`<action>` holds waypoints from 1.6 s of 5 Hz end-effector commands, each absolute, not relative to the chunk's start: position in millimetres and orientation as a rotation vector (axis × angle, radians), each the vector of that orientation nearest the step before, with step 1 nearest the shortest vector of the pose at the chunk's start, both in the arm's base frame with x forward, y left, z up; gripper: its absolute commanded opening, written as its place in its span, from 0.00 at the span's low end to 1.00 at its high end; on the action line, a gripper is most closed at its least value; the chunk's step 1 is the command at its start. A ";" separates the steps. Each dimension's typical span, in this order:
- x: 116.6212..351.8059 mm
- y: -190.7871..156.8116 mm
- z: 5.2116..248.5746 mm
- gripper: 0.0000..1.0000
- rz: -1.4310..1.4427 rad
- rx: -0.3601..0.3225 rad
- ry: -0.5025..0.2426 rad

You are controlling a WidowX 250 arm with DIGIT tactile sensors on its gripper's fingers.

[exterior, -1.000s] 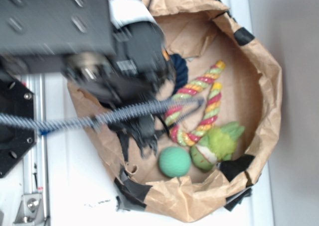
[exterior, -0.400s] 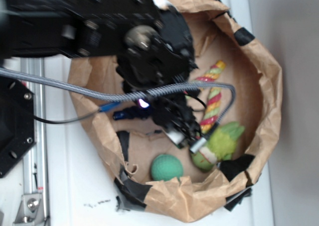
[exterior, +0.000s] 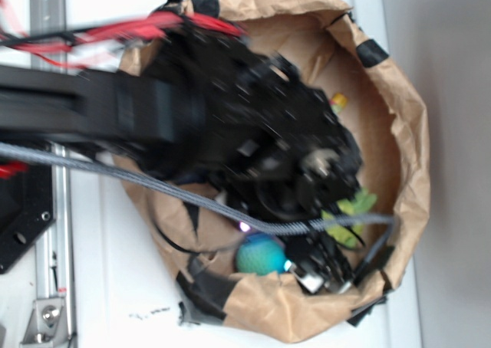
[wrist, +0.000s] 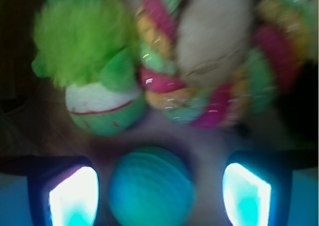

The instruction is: Grab the green ball.

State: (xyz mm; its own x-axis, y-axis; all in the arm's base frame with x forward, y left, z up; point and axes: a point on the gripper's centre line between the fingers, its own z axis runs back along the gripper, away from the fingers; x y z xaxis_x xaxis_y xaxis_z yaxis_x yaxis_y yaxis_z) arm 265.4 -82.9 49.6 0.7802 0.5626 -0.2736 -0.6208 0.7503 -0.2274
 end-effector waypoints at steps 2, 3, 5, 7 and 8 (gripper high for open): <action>239.1 -125.9 42.1 0.00 0.566 -0.316 0.303; 240.8 -113.0 53.9 0.00 0.534 -0.303 0.267; 238.0 -45.3 121.5 0.00 0.488 -0.186 0.017; 231.1 11.0 187.3 0.00 0.184 0.046 -0.111; 245.0 10.9 187.2 0.00 0.051 0.033 -0.163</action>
State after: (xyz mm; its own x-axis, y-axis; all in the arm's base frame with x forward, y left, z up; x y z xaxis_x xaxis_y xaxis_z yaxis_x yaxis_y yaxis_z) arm 244.7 4.2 172.8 0.9933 0.0258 0.1127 -0.0291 0.9992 0.0278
